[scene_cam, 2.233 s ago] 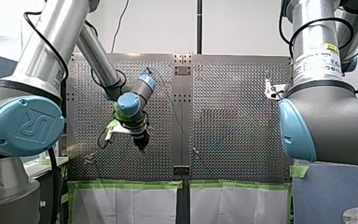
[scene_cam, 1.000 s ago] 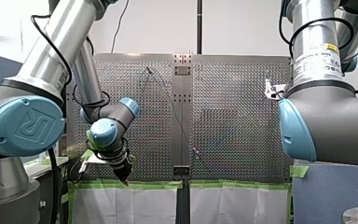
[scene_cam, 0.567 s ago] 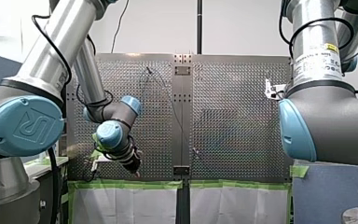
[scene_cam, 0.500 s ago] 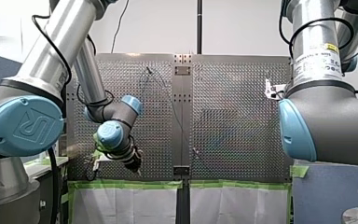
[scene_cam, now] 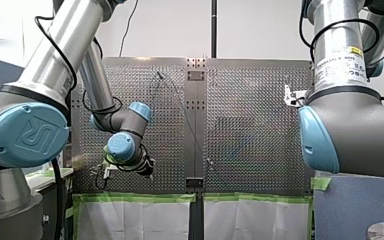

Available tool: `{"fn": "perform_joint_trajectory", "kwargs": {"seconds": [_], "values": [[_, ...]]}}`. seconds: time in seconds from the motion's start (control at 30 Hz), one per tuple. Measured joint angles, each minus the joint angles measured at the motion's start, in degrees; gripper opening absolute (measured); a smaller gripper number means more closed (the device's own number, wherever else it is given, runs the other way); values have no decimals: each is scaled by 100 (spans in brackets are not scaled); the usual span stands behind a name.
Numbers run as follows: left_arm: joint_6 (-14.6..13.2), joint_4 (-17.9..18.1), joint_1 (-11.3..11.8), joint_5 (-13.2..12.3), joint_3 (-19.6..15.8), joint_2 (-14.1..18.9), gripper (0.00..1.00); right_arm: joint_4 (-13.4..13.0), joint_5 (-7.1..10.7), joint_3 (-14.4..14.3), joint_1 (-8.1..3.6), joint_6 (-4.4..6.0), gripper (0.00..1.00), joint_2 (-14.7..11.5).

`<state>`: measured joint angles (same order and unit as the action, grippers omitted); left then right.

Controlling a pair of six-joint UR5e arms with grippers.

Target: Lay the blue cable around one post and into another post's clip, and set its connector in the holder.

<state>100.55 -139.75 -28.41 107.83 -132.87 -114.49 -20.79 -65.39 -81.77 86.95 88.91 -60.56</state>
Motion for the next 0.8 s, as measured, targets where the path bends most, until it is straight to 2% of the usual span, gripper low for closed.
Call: {"fn": "perform_joint_trajectory", "kwargs": {"seconds": [0.47,0.8], "values": [[-656,656,9,16,0,0,100,0,0,0,0,0,87,0],[-1091,1091,17,206,-1,2,100,0,0,0,0,0,87,0]]}}
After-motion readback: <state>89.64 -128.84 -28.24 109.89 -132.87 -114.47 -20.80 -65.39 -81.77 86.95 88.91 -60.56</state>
